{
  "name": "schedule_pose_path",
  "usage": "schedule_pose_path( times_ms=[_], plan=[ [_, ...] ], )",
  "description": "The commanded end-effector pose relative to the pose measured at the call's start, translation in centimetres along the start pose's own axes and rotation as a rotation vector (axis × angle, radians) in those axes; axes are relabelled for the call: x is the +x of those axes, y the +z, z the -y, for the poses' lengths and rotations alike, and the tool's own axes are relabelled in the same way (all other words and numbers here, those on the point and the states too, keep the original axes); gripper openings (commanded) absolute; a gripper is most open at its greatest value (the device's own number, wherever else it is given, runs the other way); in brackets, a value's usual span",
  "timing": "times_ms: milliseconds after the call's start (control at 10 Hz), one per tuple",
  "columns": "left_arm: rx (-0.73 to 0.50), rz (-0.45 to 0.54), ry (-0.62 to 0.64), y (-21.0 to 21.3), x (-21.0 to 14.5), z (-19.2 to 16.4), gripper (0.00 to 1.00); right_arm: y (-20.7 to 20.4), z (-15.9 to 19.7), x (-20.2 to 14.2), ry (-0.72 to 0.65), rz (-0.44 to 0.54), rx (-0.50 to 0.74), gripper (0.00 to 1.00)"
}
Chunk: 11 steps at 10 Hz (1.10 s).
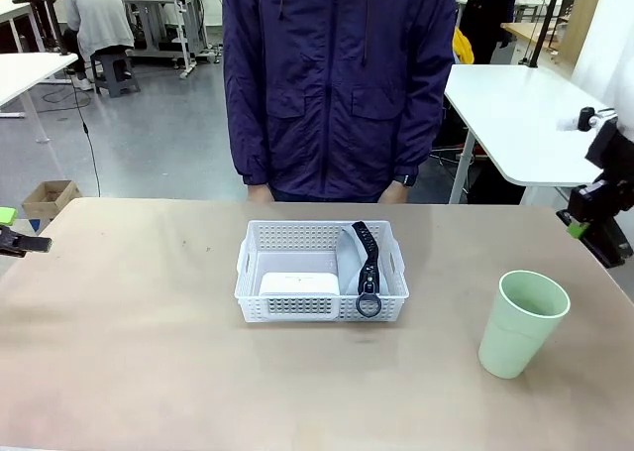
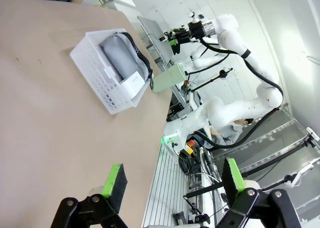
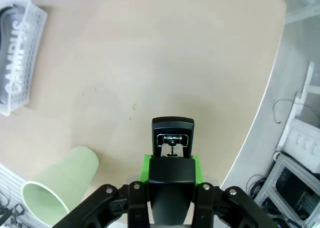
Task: Efficiently arrange items inside the basket to fit them all.
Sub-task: Pick up the Stapler and place it inside the Organizing basket.
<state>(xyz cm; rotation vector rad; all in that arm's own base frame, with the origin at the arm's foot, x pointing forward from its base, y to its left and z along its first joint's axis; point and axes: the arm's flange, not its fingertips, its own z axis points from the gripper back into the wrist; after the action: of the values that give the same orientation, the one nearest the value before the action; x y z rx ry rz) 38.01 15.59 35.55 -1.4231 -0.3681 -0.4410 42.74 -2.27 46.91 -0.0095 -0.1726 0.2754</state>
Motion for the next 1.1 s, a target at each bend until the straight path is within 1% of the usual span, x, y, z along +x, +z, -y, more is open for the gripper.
schedule_pose_path(
  times_ms=[0, 100, 200, 300, 400, 500, 600, 700, 800, 900, 1000],
  plan=[
    [0.006, -0.002, 0.007, -0.2, -0.1, 0.3, 1.00, 5.6, -4.2, 2.7, 0.015, 0.082, -0.122, 0.37],
    [0.006, -0.002, 0.007, -0.2, -0.1, 0.3, 1.00, 9.2, -7.5, 5.0, 0.111, 0.133, -0.140, 0.37],
    [0.006, -0.002, 0.007, -0.2, -0.1, 0.3, 1.00, 11.8, -11.4, 7.6, 0.190, 0.109, -0.154, 0.37],
    [0.006, -0.002, 0.007, -0.2, -0.1, 0.3, 1.00, 13.7, -15.2, 10.2, 0.293, 0.110, -0.176, 0.37],
    [0.006, -0.002, 0.007, -0.2, -0.1, 0.3, 1.00, 14.8, -19.6, 13.3, 0.405, 0.100, -0.190, 0.37],
    [0.006, -0.002, 0.007, -0.2, -0.1, 0.3, 1.00, 14.9, -23.4, 15.5, 0.508, 0.109, -0.177, 0.37],
    [0.006, -0.002, 0.007, -0.2, -0.1, 0.3, 1.00, 13.9, -27.1, 17.5, 0.612, 0.102, -0.141, 0.37],
    [0.006, -0.002, 0.007, -0.2, -0.1, 0.3, 1.00, 12.1, -30.2, 18.9, 0.690, 0.090, -0.104, 0.37],
    [0.006, -0.002, 0.007, -0.2, -0.1, 0.3, 1.00, 9.5, -32.9, 19.8, 0.765, 0.038, -0.052, 0.37],
    [0.006, -0.002, 0.007, -0.2, -0.1, 0.3, 1.00, 5.8, -35.4, 19.9, 0.838, -0.038, -0.028, 0.37],
    [0.006, -0.002, 0.007, -0.2, -0.1, 0.3, 1.00, 3.3, -36.7, 19.6, 0.868, -0.064, 0.012, 0.37]
  ],
)
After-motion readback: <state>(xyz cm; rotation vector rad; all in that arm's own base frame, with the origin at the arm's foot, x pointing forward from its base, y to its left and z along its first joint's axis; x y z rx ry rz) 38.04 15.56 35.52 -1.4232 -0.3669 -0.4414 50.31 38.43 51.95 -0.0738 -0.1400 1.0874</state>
